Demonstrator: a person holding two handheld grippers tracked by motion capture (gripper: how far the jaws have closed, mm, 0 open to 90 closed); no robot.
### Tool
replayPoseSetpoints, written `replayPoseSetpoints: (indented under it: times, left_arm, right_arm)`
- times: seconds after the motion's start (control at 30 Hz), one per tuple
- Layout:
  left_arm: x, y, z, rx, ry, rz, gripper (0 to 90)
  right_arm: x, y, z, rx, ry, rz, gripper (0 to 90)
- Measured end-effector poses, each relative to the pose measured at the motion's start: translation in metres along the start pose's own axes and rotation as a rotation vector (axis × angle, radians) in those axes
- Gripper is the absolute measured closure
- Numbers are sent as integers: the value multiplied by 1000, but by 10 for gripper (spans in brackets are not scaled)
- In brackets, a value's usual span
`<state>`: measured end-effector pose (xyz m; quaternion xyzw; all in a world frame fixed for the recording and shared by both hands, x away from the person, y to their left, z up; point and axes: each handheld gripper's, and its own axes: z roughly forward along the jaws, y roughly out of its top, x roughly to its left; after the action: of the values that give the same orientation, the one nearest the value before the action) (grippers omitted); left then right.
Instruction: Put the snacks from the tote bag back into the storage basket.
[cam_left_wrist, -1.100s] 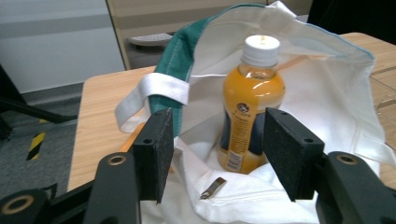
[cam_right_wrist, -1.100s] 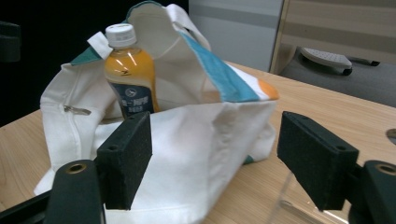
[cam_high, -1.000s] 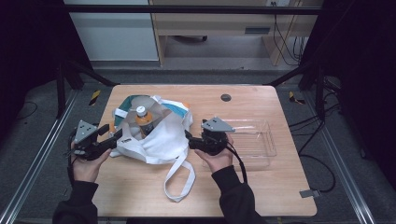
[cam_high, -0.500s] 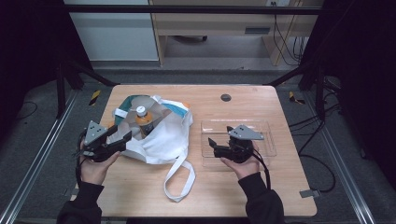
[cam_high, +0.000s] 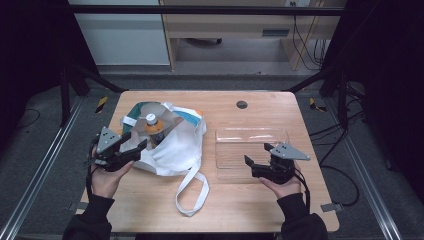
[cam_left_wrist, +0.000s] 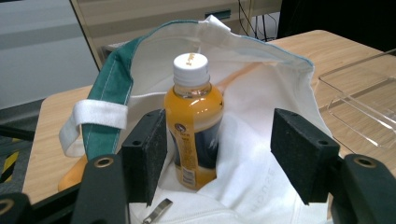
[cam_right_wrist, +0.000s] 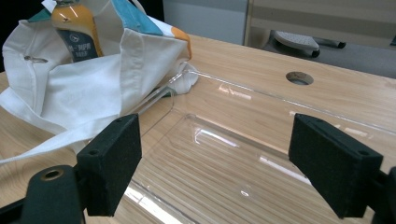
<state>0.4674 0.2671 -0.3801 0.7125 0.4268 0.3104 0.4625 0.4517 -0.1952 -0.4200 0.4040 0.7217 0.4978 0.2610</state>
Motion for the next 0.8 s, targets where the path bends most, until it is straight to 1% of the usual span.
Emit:
replayPoseSetpoints:
  times: [0.1,0.23,0.37,0.43,0.53,0.63,0.8]
  left_arm:
    - [1,4,1,-11,3,-6,363]
    - [2,11,3,-17,12,0,363]
    - [3,17,6,-30,21,-7,363]
    - [4,20,8,-33,22,-10,363]
    - [5,21,14,-31,23,-17,362]
    - [5,22,22,-23,21,-20,362]
    - [4,23,34,-11,24,-21,362]
  right_arm:
    - [-4,-5,-5,0,-6,1,174]
    - [-10,-10,-11,6,-18,17,172]
    - [-16,-16,-15,15,-38,15,168]
    - [-17,-18,-18,13,-40,13,167]
    - [-19,-20,-23,8,-45,20,166]
    - [-21,-23,-27,9,-49,17,165]
    - [-21,-28,-30,27,-46,7,165]
